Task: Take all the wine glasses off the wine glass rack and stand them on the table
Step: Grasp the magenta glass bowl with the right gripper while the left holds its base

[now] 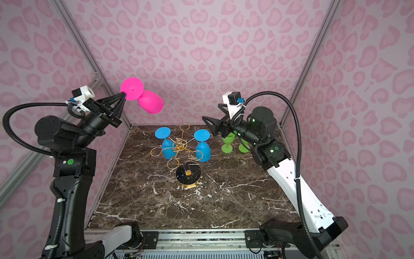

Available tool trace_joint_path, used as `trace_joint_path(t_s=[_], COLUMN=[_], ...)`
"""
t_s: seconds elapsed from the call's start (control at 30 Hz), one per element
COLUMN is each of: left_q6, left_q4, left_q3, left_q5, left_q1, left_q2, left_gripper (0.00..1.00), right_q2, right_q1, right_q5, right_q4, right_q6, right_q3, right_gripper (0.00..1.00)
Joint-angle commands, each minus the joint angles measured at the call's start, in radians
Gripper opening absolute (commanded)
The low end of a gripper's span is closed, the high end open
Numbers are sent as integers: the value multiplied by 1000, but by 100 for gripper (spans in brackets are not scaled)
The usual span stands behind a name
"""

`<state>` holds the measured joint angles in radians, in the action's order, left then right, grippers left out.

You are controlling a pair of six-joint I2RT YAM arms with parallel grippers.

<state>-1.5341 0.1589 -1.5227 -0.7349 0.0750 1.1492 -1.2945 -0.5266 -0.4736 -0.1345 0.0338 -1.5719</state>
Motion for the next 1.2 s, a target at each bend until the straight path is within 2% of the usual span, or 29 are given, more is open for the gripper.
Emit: trace_joint_path(t_s=[0.0,0.2,0.4,0.7,1.17], left_q6=[-19,-61,-99,-138,-223], left_q4=[116,178,236,288,374], left_q3=[-36,-76,-63,-68,-45], left_q5=[0,-20,-48,-62,-78], left_q1=[-40,-105,-133,-182,-211], left_q2=[30,92,135,198,221], left_gripper=[4,4,4,4,4], right_q2=[-33,-109,-223,-384,-504], right_q1=[-48,-139,-163,-170,-170], right_q5=[53,101,113,96,110], right_q4=[59,181,195,207,230], right_q6=[-149,-313,-395,-393,-383], right_q3=[-33,-49,-143,-311,-408], right_gripper=[90,95,98,98,97])
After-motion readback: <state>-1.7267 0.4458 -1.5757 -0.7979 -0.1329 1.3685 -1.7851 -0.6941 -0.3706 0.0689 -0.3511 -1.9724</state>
